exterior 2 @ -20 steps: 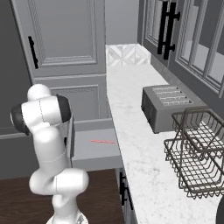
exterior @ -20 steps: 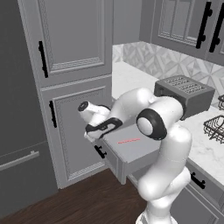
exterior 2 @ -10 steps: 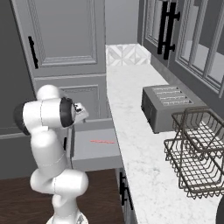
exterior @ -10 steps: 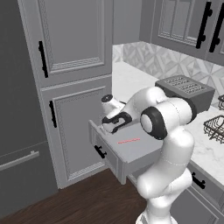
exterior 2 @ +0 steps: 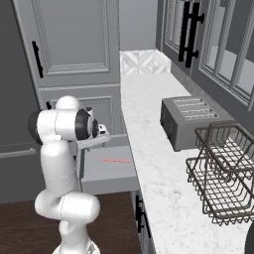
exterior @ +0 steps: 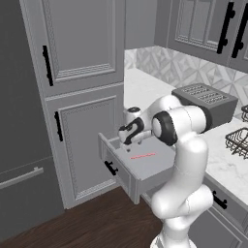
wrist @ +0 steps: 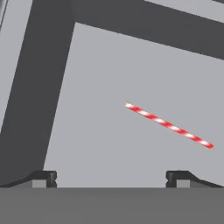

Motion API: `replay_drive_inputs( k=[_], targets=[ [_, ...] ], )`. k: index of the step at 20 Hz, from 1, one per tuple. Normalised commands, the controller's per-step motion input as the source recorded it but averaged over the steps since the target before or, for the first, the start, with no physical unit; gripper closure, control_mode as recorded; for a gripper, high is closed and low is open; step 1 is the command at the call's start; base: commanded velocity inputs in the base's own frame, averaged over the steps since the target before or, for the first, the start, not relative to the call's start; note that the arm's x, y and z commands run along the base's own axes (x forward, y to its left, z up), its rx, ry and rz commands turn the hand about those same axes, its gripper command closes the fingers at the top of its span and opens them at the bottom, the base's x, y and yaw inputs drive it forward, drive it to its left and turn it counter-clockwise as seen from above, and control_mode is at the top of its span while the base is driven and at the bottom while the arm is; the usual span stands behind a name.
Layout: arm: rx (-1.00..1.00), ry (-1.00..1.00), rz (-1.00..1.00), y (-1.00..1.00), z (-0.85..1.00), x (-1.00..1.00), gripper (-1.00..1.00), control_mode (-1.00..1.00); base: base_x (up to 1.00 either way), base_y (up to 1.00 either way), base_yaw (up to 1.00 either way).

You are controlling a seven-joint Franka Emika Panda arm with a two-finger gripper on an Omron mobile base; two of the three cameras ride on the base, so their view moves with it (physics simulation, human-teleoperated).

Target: Take a straw from the drawer in front and place it inside the glass cup on the dining counter.

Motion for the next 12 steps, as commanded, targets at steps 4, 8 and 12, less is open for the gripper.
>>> replay_drive_inputs(
  k=[4,8,12],
  targets=[
    [0.08,0.0,0.0,0.16,-0.47,-0.06,-1.0,-1.0,0.0,0.0,0.0],
    [0.02,0.0,0.0,0.62,-0.46,-0.23,-1.0,-1.0,0.0,0.0,0.0],
    [0.0,0.0,0.0,0.82,-0.35,-0.33,-1.0,-1.0,0.0,0.0,0.0]
  ],
)
